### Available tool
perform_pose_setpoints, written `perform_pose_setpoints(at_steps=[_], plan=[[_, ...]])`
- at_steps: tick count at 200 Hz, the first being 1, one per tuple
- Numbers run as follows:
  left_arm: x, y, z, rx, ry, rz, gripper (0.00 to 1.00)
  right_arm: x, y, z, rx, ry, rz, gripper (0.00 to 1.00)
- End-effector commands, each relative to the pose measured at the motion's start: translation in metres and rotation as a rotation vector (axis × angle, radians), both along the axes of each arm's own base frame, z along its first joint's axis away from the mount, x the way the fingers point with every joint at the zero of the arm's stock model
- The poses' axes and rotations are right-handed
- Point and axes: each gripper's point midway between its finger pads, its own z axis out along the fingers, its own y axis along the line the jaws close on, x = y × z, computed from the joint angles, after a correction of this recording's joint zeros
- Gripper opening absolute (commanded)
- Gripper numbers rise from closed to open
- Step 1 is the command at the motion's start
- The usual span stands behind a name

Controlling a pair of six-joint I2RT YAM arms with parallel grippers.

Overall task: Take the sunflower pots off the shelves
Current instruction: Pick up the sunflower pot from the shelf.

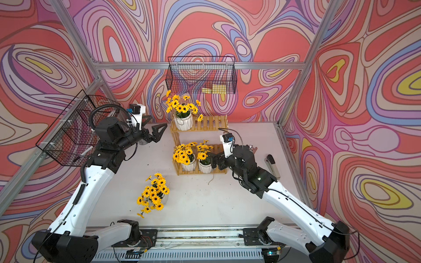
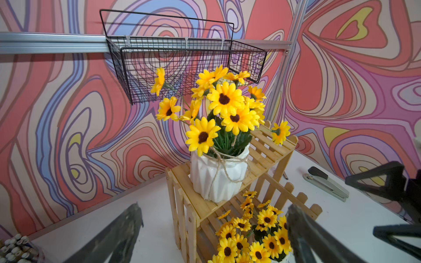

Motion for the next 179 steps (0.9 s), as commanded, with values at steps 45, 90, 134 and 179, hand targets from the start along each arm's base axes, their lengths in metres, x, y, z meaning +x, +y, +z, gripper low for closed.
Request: perform_pose_setpoints(at_steps=[45,90,134,179], plan=[[0.021,-0.028,0.000,0.104,-0.017,-0.092,1.00,0.016,-0.040,0.037,0.024,0.011,-0.107,0.98],[0.033,-0.048,-0.004,0.164,-0.013,-0.131,1.00,0.029,-0.049,0.035,0.054,0.040,-0.123,0.98],[0.040,-0.059,-0.005,0.156,-0.009,-0.181,1.00,0.037,-0.054,0.034,0.065,0.055,-0.129,0.98],[0.046,-0.066,-0.018,0.173,0.040,-0.206,1.00,0.041,-0.057,0.030,0.070,0.066,-0.133,0.98]])
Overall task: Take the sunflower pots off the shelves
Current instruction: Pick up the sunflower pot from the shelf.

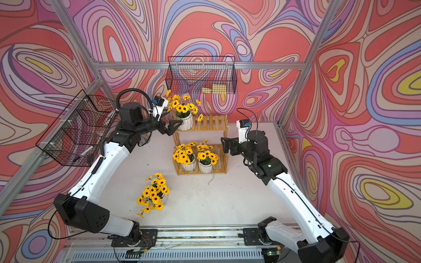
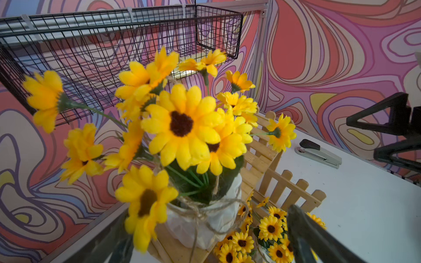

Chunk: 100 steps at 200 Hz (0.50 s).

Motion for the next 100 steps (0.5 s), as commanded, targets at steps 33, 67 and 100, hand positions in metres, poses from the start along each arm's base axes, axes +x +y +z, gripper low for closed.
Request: perform_pose_setpoints(at_steps=[33,67,100], plan=[[0.005,-0.010,-0.004,0.025,0.008,-0.040,1.00,0.004,0.001,0.005,0.026,-0.002,0.011,0.98],[0.009,-0.015,-0.001,0.025,0.009,-0.056,1.00,0.006,0.000,0.002,0.026,0.005,0.012,0.98],[0.013,-0.021,-0.004,0.029,0.019,-0.067,1.00,0.006,-0.001,-0.001,0.030,0.009,0.012,0.98]])
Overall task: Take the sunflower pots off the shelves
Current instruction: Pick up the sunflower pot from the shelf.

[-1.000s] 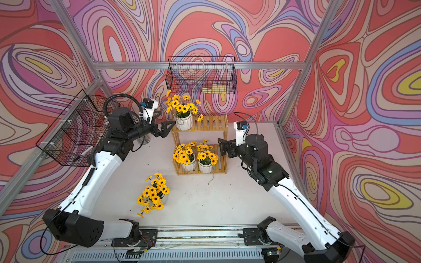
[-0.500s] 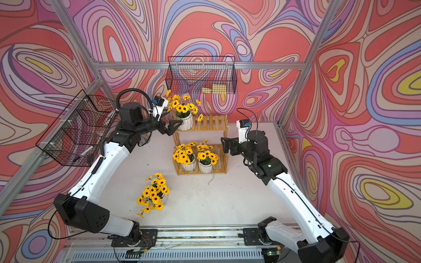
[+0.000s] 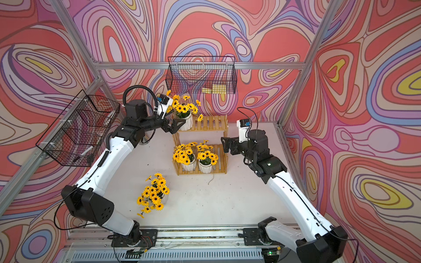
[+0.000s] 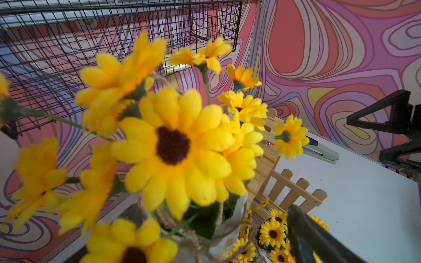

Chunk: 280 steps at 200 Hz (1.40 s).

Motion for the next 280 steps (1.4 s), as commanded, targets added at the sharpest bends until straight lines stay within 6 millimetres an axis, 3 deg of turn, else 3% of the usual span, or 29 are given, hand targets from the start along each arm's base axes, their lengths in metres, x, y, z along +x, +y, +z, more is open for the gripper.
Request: perform_pose_setpoints(at_steps=[1,109,180,244,280], plan=[[-0.001,-0.008,0.003,0.015,-0.010,-0.039,1.00,0.002,0.000,0.002,0.016,-0.004,0.003,0.98],[0.011,-0.023,-0.008,0.022,0.022,-0.067,1.00,0.006,0.003,-0.007,0.029,0.013,0.018,0.98],[0.020,-0.027,-0.027,0.045,0.079,-0.069,1.00,0.007,0.004,-0.011,0.030,0.020,0.025,0.98],[0.028,-0.022,-0.048,0.082,0.121,-0.018,1.00,0.006,0.005,-0.015,0.034,0.027,0.029,0.98],[0.028,-0.017,-0.048,0.084,0.116,0.014,1.00,0.007,0.005,-0.014,0.035,0.026,0.031,0.98]])
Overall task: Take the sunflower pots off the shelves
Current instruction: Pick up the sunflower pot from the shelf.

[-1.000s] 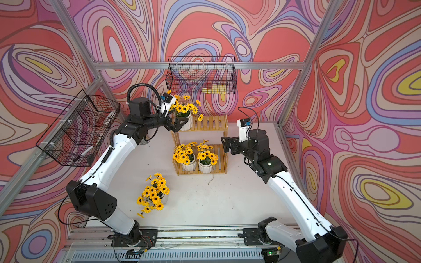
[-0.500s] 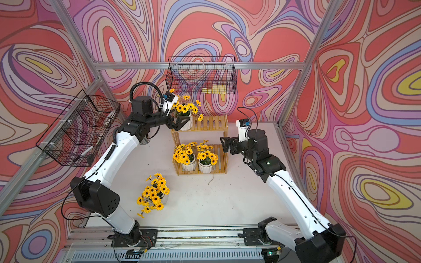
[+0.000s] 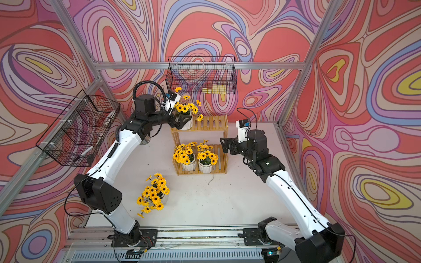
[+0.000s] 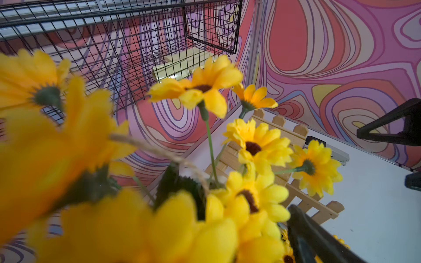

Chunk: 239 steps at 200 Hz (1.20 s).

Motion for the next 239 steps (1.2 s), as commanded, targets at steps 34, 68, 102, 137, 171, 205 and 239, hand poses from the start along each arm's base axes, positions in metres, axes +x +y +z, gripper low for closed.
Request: perform_pose_setpoints(at_steps=[34,68,102,137,171,205,239], plan=[[0.001,0.014,-0.035,0.033,0.054,0.096,1.00,0.002,0.001,-0.003,0.015,0.007,0.006,0.98],[0.001,0.018,-0.030,0.027,0.018,0.121,1.00,0.002,0.001,-0.002,0.016,0.003,0.006,0.98],[0.001,0.015,-0.032,0.021,0.029,0.109,1.00,0.003,0.001,-0.003,0.016,0.005,0.007,0.98],[0.001,0.011,-0.028,0.003,0.025,0.090,1.00,0.003,0.001,-0.003,0.014,0.006,0.006,0.98],[-0.001,0.006,-0.024,-0.013,0.023,0.057,1.00,0.004,0.002,-0.005,0.011,0.010,0.007,0.98],[0.001,0.005,-0.023,-0.015,0.027,0.051,1.00,0.004,0.002,-0.005,0.012,0.010,0.008,0.98],[0.003,0.001,-0.025,-0.026,0.040,0.033,1.00,0.004,0.001,-0.008,0.010,0.014,0.007,0.98]])
